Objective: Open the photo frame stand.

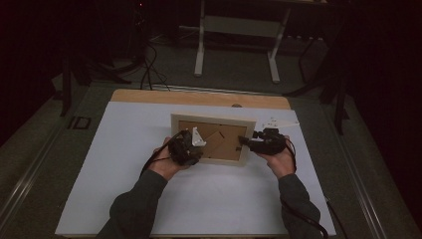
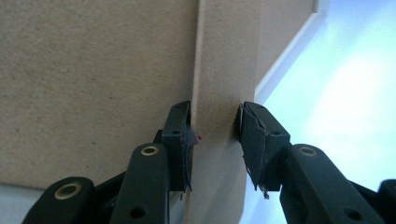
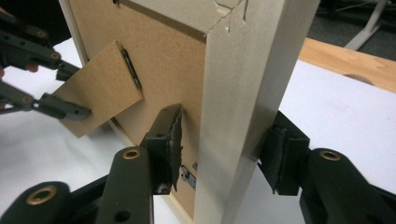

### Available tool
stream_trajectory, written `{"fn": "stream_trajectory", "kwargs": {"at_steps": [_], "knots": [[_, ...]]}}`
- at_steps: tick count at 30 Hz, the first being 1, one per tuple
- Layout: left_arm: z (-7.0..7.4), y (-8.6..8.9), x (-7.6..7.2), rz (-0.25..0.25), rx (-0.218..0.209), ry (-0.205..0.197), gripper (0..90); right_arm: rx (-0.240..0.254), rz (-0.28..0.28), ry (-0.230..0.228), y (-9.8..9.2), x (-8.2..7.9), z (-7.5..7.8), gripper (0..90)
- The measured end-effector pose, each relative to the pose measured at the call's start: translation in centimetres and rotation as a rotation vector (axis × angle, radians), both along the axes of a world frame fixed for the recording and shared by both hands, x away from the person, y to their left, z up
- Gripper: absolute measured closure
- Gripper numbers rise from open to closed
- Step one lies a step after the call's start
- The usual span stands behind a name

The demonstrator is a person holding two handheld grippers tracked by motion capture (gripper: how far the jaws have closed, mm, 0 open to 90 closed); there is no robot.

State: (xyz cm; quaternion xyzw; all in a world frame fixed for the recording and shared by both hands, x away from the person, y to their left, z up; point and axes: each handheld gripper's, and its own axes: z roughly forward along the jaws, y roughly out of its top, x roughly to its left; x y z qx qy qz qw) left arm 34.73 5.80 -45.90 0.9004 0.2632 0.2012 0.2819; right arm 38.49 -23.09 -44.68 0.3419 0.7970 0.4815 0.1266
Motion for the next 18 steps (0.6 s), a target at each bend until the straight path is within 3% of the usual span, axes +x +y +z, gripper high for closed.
{"fn": "stream_trajectory", "kwargs": {"at_steps": [1,3,18], "knots": [[-0.1,-0.1,0.1,0.004,0.010,-0.009,64.9,-0.016,0.002,-0.037,0.0,-0.4,0.0,53.8],[0.1,-0.3,0.4,0.016,0.011,-0.022,64.8,-0.028,-0.010,-0.062,0.0,-0.6,-0.1,54.9],[0.2,-0.4,1.1,0.066,-0.002,-0.036,64.2,-0.097,-0.079,-0.168,0.9,-1.7,-0.3,58.5]]}}
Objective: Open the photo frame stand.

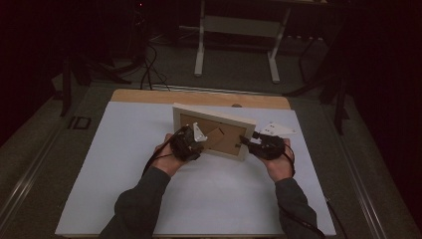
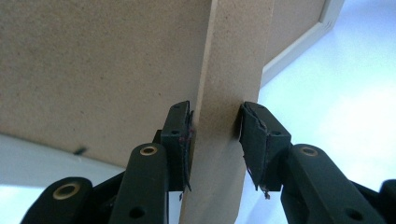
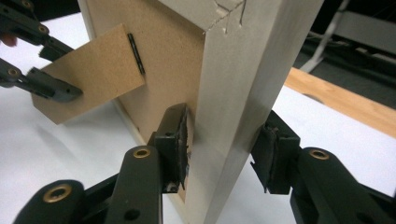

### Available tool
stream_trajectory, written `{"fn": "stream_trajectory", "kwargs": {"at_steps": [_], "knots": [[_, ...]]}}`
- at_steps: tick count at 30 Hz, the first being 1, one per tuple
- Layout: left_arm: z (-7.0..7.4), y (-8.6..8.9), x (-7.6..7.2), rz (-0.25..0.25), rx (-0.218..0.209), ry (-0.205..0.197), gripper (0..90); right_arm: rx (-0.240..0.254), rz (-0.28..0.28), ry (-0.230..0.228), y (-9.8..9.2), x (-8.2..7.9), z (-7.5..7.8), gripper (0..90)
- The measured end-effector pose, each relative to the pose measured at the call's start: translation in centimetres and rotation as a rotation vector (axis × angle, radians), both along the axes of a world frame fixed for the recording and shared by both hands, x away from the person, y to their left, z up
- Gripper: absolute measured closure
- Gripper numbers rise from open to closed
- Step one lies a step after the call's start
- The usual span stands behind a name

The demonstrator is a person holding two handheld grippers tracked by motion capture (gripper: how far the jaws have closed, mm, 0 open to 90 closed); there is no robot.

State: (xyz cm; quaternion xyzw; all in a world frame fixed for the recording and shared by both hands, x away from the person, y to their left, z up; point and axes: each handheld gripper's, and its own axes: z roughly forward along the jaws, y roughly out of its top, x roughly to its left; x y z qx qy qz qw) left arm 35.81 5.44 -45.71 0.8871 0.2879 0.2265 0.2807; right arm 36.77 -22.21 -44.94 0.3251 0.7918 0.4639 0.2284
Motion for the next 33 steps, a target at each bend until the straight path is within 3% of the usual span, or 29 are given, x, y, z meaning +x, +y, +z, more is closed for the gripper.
{"fn": "stream_trajectory", "kwargs": {"at_steps": [3,6,7,10,17,20,24,33], "knots": [[0.0,0.1,0.1,0.013,-0.005,-0.004,64.5,-0.050,-0.017,-0.042,0.6,-0.5,0.0,61.1],[0.1,0.2,0.1,0.018,-0.013,-0.002,64.5,-0.056,-0.018,-0.046,0.9,-0.6,0.0,62.6],[0.2,0.5,-0.1,0.003,-0.046,0.021,65.4,-0.041,-0.008,-0.029,0.8,-0.6,0.0,63.5],[0.2,0.5,-0.6,-0.022,-0.069,0.036,66.2,-0.022,0.024,-0.011,0.6,-0.8,0.1,64.4],[0.1,0.2,-1.8,-0.060,-0.063,0.040,63.7,-0.035,0.054,0.002,0.7,-1.4,0.2,63.6],[-0.1,0.3,-2.4,-0.075,-0.072,0.053,62.4,-0.014,0.062,0.020,0.8,-1.7,0.1,62.3],[-0.3,0.4,-2.8,-0.086,-0.064,0.059,60.2,-0.008,0.076,0.025,0.8,-1.9,-0.1,61.6],[-0.8,0.7,-3.4,-0.092,-0.091,0.076,59.4,0.000,0.098,0.031,0.9,-2.3,-0.3,60.2]]}}
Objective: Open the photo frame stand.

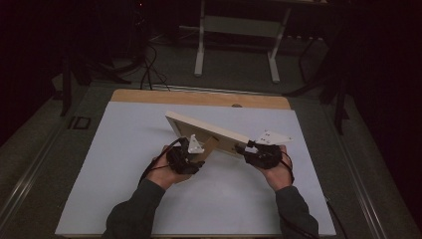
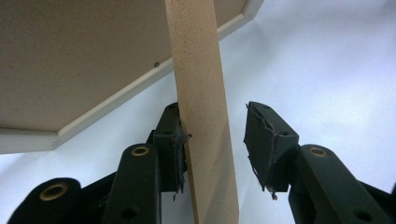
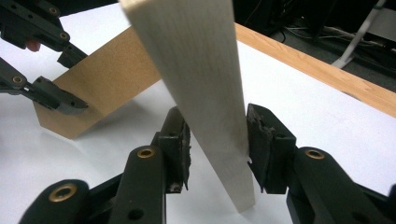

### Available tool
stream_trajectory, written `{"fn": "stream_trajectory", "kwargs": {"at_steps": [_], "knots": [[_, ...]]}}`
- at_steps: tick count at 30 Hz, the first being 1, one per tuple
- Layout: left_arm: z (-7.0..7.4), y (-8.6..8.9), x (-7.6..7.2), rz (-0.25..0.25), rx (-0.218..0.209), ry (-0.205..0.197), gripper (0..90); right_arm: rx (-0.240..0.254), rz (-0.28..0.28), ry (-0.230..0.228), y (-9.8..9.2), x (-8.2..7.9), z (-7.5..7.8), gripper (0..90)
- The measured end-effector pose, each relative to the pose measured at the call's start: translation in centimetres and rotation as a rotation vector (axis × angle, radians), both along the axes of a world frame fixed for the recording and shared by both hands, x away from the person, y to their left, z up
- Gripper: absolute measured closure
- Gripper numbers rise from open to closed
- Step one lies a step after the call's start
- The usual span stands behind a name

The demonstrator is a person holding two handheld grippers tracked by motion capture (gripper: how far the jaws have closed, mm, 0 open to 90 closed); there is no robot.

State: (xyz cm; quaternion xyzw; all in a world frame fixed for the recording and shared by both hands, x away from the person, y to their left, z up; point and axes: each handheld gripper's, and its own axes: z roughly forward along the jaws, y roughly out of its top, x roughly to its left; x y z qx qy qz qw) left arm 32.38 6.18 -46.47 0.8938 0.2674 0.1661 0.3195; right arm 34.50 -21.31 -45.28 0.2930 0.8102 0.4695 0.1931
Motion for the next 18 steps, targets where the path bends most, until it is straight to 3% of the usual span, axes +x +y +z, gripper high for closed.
{"fn": "stream_trajectory", "kwargs": {"at_steps": [18], "knots": [[-0.92,0.88,-0.87,0.010,-0.066,0.016,57.0,0.020,0.006,0.010,0.16,-0.29,-0.44,58.4]]}}
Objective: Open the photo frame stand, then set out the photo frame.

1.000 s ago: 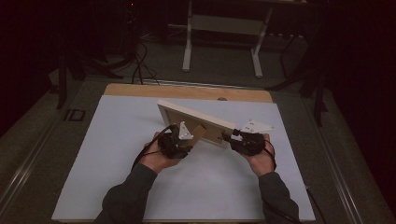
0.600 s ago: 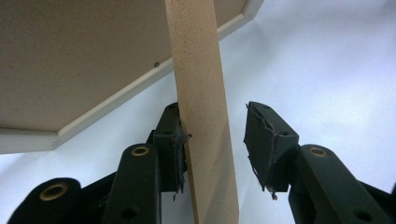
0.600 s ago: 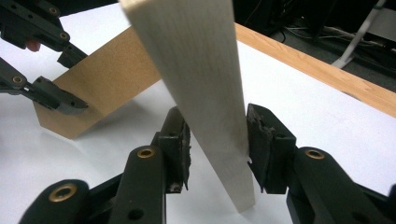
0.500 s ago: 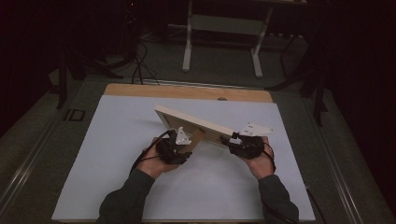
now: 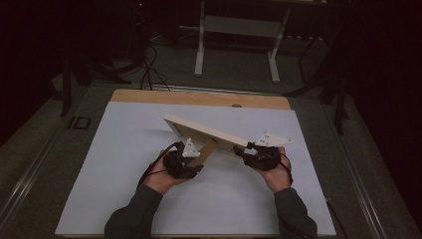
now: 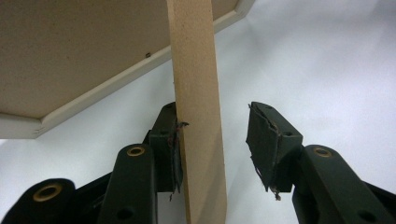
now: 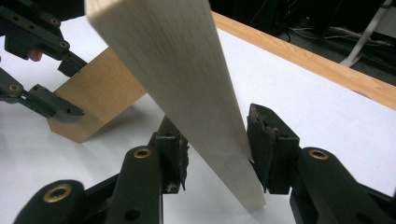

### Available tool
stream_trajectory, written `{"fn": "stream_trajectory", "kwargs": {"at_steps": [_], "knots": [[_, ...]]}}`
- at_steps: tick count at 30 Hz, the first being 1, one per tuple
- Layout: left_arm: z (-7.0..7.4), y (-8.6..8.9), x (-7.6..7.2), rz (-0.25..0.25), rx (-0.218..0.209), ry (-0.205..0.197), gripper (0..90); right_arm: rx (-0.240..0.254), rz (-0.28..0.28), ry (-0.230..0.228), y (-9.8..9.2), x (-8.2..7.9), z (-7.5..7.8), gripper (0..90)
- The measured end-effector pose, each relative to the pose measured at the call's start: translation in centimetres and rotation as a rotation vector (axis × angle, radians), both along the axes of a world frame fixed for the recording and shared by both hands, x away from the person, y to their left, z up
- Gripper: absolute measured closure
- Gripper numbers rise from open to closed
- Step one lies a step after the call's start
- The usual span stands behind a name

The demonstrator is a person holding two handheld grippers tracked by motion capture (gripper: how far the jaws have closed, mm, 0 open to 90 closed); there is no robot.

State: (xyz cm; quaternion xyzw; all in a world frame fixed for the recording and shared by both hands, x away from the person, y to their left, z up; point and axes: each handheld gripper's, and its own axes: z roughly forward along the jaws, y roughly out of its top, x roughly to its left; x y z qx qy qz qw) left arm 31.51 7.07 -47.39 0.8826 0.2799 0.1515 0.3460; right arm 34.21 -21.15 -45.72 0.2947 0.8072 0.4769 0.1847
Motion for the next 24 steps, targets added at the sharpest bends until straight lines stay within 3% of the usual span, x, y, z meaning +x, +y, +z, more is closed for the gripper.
{"fn": "stream_trajectory", "kwargs": {"at_steps": [7,12,13,14,18,19,20,24], "knots": [[0.2,0.9,-0.5,0.009,-0.036,-0.009,56.6,-0.004,0.008,0.009,-0.1,0.1,0.0,58.0],[1.2,2.5,-0.6,0.008,-0.127,0.008,56.0,-0.012,0.011,0.012,-0.1,0.2,0.0,57.8],[1.2,2.5,-0.6,0.008,-0.127,0.008,55.9,-0.012,0.011,0.012,-0.1,0.2,0.0,57.8],[1.6,3.0,-0.6,0.019,-0.153,0.006,55.5,-0.014,0.011,0.014,-0.1,0.2,0.0,57.6],[1.9,3.9,-0.5,0.052,-0.178,-0.008,54.5,-0.014,0.012,0.017,-0.1,0.2,0.0,56.6],[2.0,4.6,-0.3,0.066,-0.211,-0.002,54.5,-0.014,0.011,0.019,-0.1,0.1,0.0,56.2],[2.0,4.6,-0.3,0.066,-0.211,-0.002,54.7,-0.014,0.011,0.019,-0.1,0.1,0.0,56.2],[2.5,6.1,0.1,0.120,-0.286,0.001,56.0,-0.012,0.012,0.027,-0.5,0.1,-0.1,56.0]]}}
